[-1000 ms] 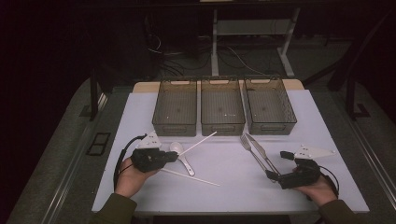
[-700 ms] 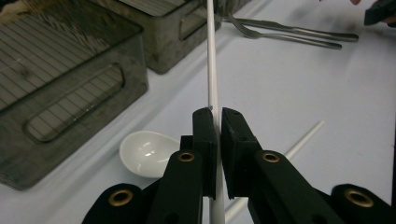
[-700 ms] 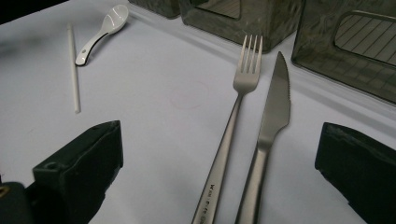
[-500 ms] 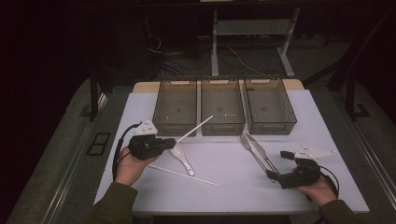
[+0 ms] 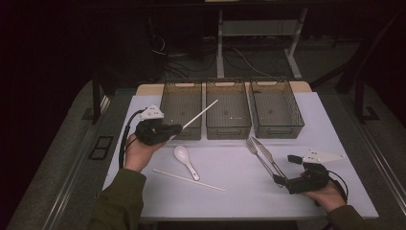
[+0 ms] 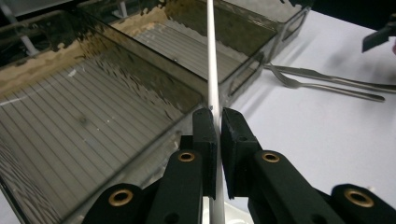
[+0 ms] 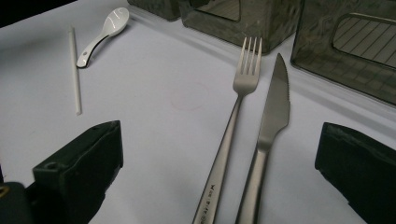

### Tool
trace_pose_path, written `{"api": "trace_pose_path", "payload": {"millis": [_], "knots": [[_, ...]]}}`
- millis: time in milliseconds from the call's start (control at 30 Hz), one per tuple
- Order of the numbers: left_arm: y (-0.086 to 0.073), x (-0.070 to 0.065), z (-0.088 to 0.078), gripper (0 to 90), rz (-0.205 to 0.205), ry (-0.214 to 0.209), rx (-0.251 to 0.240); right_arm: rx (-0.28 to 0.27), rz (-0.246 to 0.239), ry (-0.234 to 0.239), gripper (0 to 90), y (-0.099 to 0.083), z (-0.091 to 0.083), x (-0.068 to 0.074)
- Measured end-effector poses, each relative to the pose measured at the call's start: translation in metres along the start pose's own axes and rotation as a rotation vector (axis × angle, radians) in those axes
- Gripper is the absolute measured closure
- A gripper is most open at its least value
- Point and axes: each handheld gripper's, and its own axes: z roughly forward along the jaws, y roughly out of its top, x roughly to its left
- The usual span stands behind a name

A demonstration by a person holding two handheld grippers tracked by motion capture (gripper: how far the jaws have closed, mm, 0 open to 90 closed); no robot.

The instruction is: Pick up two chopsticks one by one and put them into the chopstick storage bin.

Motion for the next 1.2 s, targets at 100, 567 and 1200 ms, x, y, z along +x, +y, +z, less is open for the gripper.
{"api": "trace_pose_path", "payload": {"millis": [100,567,1200], "knots": [[0.008,0.004,0.003,83.7,0.005,0.012,-0.004,0.001,0.002,0.002,1.0,0.000,0.000,0.000],[0.036,0.037,0.019,83.7,-0.043,0.089,-0.011,-0.004,-0.003,0.003,1.0,0.000,-0.001,0.000],[0.025,0.079,0.051,83.7,-0.135,0.229,0.037,-0.009,-0.002,0.004,1.0,0.000,-0.001,-0.001]]}}
